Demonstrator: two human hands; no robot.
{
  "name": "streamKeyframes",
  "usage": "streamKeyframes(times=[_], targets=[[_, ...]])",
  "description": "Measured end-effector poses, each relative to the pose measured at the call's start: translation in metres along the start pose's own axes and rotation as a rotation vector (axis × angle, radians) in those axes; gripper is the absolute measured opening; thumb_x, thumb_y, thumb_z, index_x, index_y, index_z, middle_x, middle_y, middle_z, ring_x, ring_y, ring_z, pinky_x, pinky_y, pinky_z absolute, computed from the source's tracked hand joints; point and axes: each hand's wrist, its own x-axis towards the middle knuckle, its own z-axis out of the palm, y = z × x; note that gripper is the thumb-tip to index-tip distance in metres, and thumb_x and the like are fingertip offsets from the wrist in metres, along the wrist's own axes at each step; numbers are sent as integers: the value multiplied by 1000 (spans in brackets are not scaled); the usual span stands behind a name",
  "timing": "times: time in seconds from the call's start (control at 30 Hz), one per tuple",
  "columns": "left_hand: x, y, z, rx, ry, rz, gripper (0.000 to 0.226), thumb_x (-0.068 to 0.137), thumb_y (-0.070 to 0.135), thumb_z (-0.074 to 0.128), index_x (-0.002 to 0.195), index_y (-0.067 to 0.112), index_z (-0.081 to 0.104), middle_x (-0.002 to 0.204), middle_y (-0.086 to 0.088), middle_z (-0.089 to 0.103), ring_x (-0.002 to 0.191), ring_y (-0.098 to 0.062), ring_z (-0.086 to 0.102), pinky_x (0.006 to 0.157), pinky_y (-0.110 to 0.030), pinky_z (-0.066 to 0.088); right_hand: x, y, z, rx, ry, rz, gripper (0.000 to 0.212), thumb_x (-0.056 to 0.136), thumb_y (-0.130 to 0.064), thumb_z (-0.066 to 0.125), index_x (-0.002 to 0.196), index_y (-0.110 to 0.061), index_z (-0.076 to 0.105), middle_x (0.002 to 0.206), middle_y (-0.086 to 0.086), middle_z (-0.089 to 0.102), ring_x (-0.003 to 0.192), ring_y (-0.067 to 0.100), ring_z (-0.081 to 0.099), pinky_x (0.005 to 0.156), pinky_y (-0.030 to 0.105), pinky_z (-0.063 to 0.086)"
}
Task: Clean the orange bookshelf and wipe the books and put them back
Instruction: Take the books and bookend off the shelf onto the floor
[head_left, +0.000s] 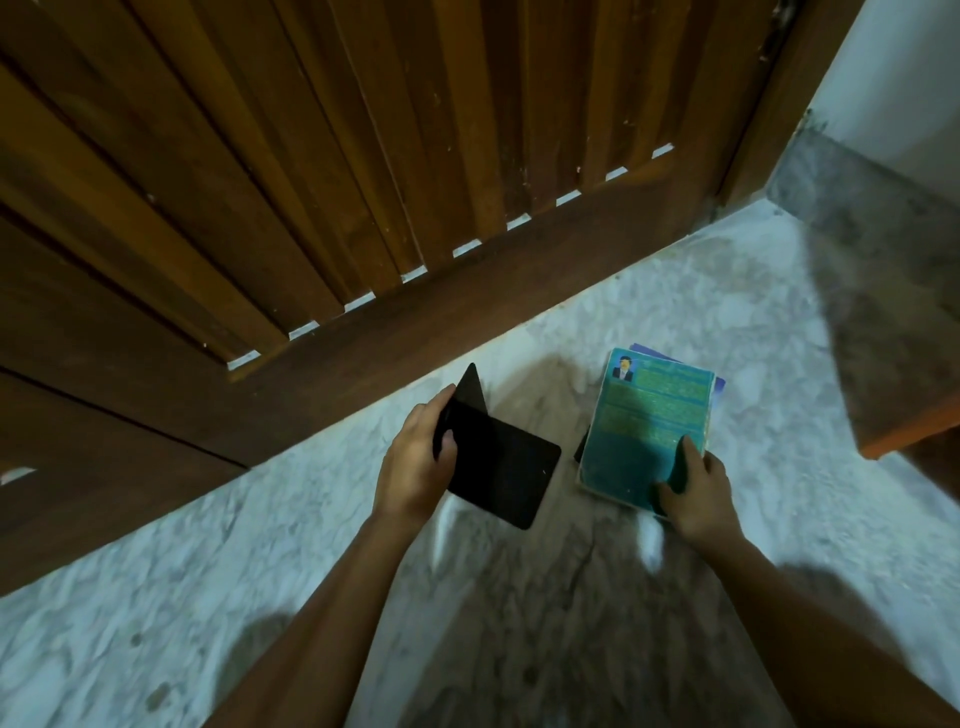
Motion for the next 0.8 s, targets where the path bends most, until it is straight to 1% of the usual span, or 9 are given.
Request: streamKeyframes(times=[0.13,0.23,0.33,0.4,0.47,0.57,0.6,0.7,0.8], targets=[[11,8,-9,48,-61,75,45,95,17,51,139,17,41,135,-3,51,122,-20,50,94,-22,39,3,-9,-21,-130,-107,9,70,84,-21,67,142,-3,33,124,27,45,112,40,45,96,40,40],[20,31,-27,75,-95,53,42,95,20,53,136,15,45,134,-4,51,120,-22,52,98,-28,43,-6,-35,-56,-196,-211,-8,59,87,-27,65,138,-7,41,128,22,49,115,35,49,98,35,40],[29,65,-54,114,-144,-49,43,95,28,51,136,16,44,140,-3,46,129,-21,45,108,-30,33,-27,-74,-96,-264,-299,-54,64,90,-27,61,145,-15,32,137,18,45,122,31,48,102,27,35],[33,97,-81,117,-238,-52,44,96,27,48,138,14,41,145,-6,42,133,-24,40,111,-31,29,-44,-102,-127,-278,-329,-86,61,88,-28,60,144,-18,37,135,16,47,121,27,49,101,23,35],[35,138,-117,158,-319,0,45,98,25,47,140,12,40,144,-8,41,132,-24,40,110,-30,30,-64,-137,-168,-283,-319,-107,57,84,-33,58,138,-18,47,132,13,51,119,24,51,99,20,35],[35,199,-168,179,-219,117,41,99,32,43,129,6,52,133,-11,55,121,-23,53,107,-9,22,-96,-190,-234,-298,-307,-146,48,92,-21,54,138,-12,45,134,9,52,127,22,45,101,18,29],[35,222,-186,177,-259,120,40,98,32,46,129,7,53,133,-8,55,122,-20,53,108,-9,21,-106,-206,-258,-289,-295,-156,46,93,-19,53,137,-11,45,133,9,52,128,22,45,101,17,28],[37,290,-238,170,-387,96,46,93,33,52,133,10,48,134,-6,53,125,-21,50,108,-30,35,-140,-254,-332,-256,-239,-158,47,92,-17,54,137,-13,44,131,10,50,126,23,45,96,19,32],[43,362,-282,171,-381,143,43,93,27,55,131,8,50,132,-9,54,122,-23,51,103,-28,36,-169,-291,-403,-215,-172,-141,49,92,-23,54,140,-17,42,135,9,47,128,23,43,97,21,34]])
